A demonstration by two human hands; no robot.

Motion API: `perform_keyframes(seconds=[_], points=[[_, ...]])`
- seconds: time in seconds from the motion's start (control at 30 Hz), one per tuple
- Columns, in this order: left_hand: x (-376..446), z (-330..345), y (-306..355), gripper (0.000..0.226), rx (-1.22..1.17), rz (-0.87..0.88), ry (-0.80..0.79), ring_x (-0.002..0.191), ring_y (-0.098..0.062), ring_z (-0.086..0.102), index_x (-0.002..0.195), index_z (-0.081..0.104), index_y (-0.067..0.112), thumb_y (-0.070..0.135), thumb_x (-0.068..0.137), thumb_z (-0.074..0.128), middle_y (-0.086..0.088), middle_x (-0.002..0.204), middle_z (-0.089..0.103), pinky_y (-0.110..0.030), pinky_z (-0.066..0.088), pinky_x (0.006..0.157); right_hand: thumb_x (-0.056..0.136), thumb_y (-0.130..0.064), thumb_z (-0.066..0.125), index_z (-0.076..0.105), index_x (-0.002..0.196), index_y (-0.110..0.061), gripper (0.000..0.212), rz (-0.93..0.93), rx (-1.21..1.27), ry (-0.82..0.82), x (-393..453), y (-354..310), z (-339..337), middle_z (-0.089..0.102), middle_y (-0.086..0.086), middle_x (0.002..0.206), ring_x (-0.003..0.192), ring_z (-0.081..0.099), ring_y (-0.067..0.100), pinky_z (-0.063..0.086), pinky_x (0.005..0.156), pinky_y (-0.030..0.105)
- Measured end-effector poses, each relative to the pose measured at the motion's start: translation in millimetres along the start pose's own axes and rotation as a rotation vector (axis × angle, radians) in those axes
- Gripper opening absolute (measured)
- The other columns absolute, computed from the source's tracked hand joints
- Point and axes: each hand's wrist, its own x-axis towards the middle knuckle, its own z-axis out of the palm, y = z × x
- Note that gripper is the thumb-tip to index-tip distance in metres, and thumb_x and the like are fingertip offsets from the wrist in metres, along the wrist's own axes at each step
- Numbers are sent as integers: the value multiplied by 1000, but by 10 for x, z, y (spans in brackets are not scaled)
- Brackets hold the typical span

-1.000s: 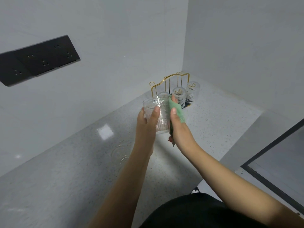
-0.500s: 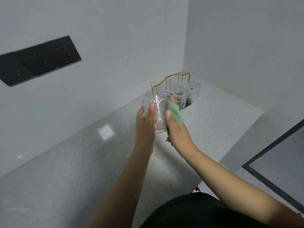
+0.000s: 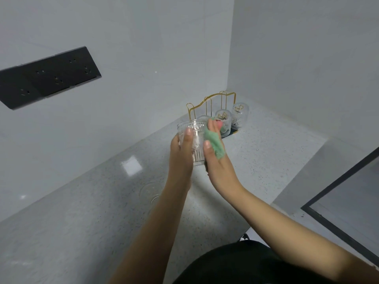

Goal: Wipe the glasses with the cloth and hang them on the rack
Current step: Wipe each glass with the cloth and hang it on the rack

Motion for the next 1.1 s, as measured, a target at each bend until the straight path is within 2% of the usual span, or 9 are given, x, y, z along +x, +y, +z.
perform_keyframes(seconds=[0.1, 0.3, 0.43, 0.57, 0.67, 0.77, 0.93, 1.03, 1.1], points=[[-40, 4, 5, 66, -49, -52, 3, 112, -19, 66, 125, 62, 19, 69, 84, 53, -5, 121, 69, -44, 49, 100, 97, -43, 29, 16, 147, -25, 54, -103, -65, 2, 5, -26, 23, 1, -13, 156, 142, 0, -3, 7, 113, 11], [-107, 27, 17, 45, -102, 22, -120, 109, -30, 68, 125, 62, 8, 31, 87, 65, -15, 118, 70, -51, 53, 95, 90, -65, 21, 48, 131, -32, 59, 383, 105, -20, 134, 4, -116, 59, 6, 126, 104, 58, 16, 43, 77, 22], [-52, 10, 1, 51, -26, -30, 32, 95, 1, 69, 132, 49, 12, 42, 92, 61, 3, 113, 68, -29, 56, 90, 86, -72, 19, 11, 134, -64, 49, 131, 12, -63, 28, -3, -34, 33, -4, 147, 91, 34, -5, 29, 77, 16], [-85, -7, 3, 86, -68, -123, 70, 109, -14, 66, 131, 52, 14, 77, 72, 53, 0, 121, 67, -46, 50, 101, 96, -45, 23, 12, 147, -33, 54, -38, -23, -45, 15, 29, 9, 5, -11, 158, 141, 18, 5, 23, 107, 14], [-101, 15, 8, 81, -91, -98, -36, 113, -27, 65, 129, 57, 15, 71, 71, 65, -9, 123, 67, -56, 49, 98, 97, -50, 21, 33, 134, -46, 39, 168, 61, 18, 117, -53, -74, 48, -8, 138, 114, 52, 13, 41, 75, 11], [-69, 3, -1, 60, -81, -67, -187, 111, -30, 67, 129, 59, 14, 51, 82, 63, -13, 121, 69, -54, 52, 96, 92, -62, 18, 53, 127, -23, 63, 422, 81, 14, 166, -27, -136, 61, -7, 85, 72, 55, 3, 39, 47, 6], [-15, -12, -45, 77, -34, -54, -47, 108, -25, 69, 130, 57, 7, 69, 83, 54, -12, 118, 70, -48, 52, 98, 87, -68, 21, 0, 144, -45, 65, 130, 5, 27, -14, 71, 17, 17, 5, 157, 131, 26, 16, 24, 107, 29], [-38, 17, -78, 93, -33, -66, 56, 105, -23, 69, 130, 55, 9, 82, 73, 49, -10, 117, 70, -51, 53, 95, 93, -46, 27, 5, 150, -24, 65, 71, 24, 60, -22, 19, 8, 1, -7, 159, 140, 6, -8, 10, 107, 3], [-37, 26, -102, 85, -17, -71, -19, 106, -28, 68, 126, 57, 11, 77, 74, 54, -13, 117, 69, -56, 53, 94, 92, -55, 25, 19, 146, -32, 60, 120, 78, 106, 18, -8, -49, 24, -2, 154, 136, 28, -2, 25, 108, 12]])
